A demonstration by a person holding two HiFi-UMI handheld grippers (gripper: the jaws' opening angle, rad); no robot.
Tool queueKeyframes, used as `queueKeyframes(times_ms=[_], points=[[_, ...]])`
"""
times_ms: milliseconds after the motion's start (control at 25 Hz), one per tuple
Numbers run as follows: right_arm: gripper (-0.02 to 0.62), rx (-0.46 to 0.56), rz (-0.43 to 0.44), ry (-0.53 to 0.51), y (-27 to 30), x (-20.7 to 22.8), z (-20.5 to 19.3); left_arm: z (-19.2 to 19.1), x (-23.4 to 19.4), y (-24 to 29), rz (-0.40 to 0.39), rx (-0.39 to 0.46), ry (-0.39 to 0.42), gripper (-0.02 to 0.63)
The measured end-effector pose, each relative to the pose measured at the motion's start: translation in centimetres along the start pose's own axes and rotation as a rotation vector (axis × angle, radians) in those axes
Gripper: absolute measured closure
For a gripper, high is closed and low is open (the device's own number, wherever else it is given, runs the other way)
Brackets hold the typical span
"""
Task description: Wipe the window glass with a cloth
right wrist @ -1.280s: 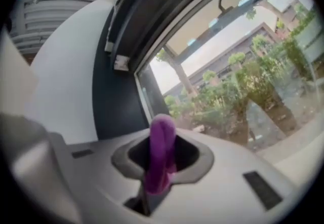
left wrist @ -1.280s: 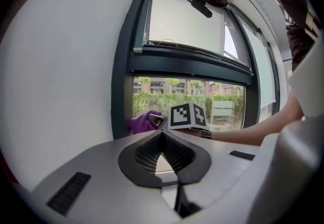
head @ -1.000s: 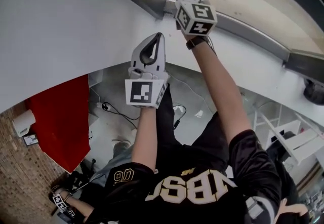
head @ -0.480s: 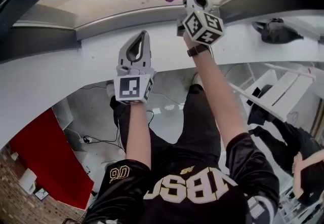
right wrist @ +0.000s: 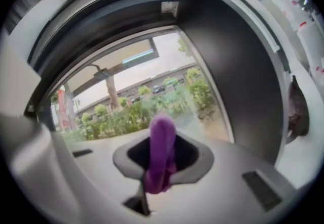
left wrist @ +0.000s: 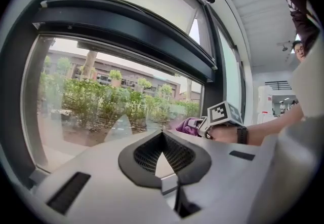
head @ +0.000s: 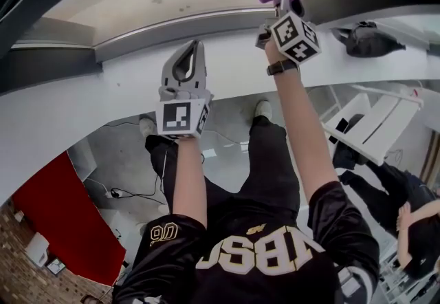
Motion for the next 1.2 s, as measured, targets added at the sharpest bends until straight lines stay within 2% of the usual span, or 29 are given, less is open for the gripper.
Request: queueKeyframes(times_ms=[120,200,320,520,600,720,840,960,1080,1200], points=[[0.512,-0.039,0.095,0.005,-0.2,-7.3,-2.9,1.5,-6.1,-3.2,0.102,0.015,0.013,0.589],[0.512,-0.067,0.188,0.025,-0.8,-13.6,-5.5,2.2,-10.7,-6.0,0.175,0.025,0.003,0.589],[0.512,-0.119,0.377,0.017,-2.3,-25.1,-10.2,4.0,-16.5,-9.8,0.228,0.032,0.027,0.589],[0.512,-0.260,0.722,-0.032,-3.7,-45.8,-21.0,5.5,-26.3,-18.3,0.356,0.014,0.067,0.589],[0.512,-0.300,0.803,-0.062,-3.9,-52.0,-24.6,5.6,-28.8,-20.7,0.389,0.007,0.083,0.589],[0.512,-0.313,0.851,-0.097,-3.3,-58.4,-27.8,5.6,-30.1,-22.8,0.442,0.003,0.089,0.589],[0.512,-0.295,0.831,-0.089,-2.0,-60.1,-27.6,4.9,-29.6,-23.5,0.460,-0.007,0.068,0.589],[0.512,-0.273,0.792,-0.088,-0.6,-57.4,-25.3,4.0,-28.3,-22.6,0.450,-0.020,0.054,0.589],[0.512,-0.258,0.745,-0.105,-0.1,-51.1,-22.7,3.7,-25.5,-19.6,0.419,-0.002,0.030,0.589],[0.512,-0.244,0.654,-0.123,0.7,-41.5,-19.8,3.2,-20.5,-14.0,0.326,-0.006,0.032,0.589]])
Point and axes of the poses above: the fingertips, and each gripper's own axes: y forward along the fingers, x to its right, z out of its top, the point moved 2 cm from there along -y, backward along the fingers, and after that the axes turned 4 degrees about -y, right-handed, at the moved point
